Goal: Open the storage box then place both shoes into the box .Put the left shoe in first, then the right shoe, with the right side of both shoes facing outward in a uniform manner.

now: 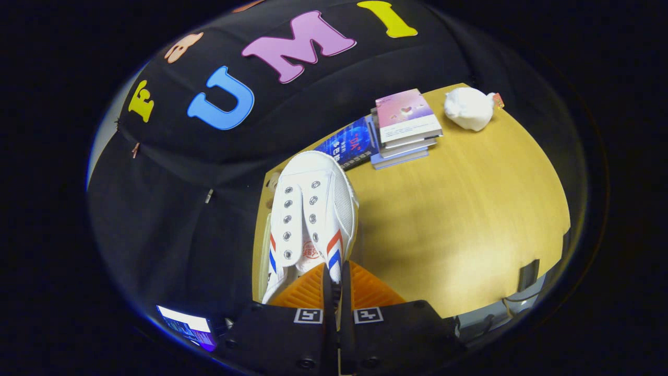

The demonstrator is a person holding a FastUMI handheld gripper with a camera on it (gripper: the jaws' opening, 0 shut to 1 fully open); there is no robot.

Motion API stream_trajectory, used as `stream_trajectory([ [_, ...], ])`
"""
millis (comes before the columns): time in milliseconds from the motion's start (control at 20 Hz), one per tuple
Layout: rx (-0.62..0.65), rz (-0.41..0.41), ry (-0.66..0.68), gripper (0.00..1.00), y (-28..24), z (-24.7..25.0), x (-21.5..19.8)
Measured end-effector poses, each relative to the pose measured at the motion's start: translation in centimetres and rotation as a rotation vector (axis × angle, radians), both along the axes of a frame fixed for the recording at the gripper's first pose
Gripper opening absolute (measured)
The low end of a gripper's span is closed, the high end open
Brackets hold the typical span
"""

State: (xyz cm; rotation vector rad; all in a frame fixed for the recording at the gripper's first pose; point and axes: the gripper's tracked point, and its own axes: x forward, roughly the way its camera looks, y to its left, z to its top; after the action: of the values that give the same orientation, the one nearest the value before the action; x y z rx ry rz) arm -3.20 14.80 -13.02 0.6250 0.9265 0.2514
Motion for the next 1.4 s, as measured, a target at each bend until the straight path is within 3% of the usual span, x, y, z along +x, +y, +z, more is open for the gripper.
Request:
stream_trajectory([
  [350, -0.054, 0.023, 0.05, 0.07, 9.9, -3.8, 0.9],
  [750, -0.202, 0.042, 0.127, 0.07, 12.0, -9.6, 0.7],
  [900, -0.223, 0.075, 0.137, 0.18, 12.7, -10.0, 0.5],
  [950, -0.201, 0.093, 0.13, 0.25, 13.5, -9.6, 0.3],
  [1050, -0.155, 0.1, 0.077, 0.52, 14.3, -7.9, 1.2],
  [1200, -0.214, 0.122, -0.021, 0.98, 12.3, -5.1, 2.0],
  [1400, -0.263, 0.079, -0.195, 0.99, 7.0, -0.3, 3.6],
])
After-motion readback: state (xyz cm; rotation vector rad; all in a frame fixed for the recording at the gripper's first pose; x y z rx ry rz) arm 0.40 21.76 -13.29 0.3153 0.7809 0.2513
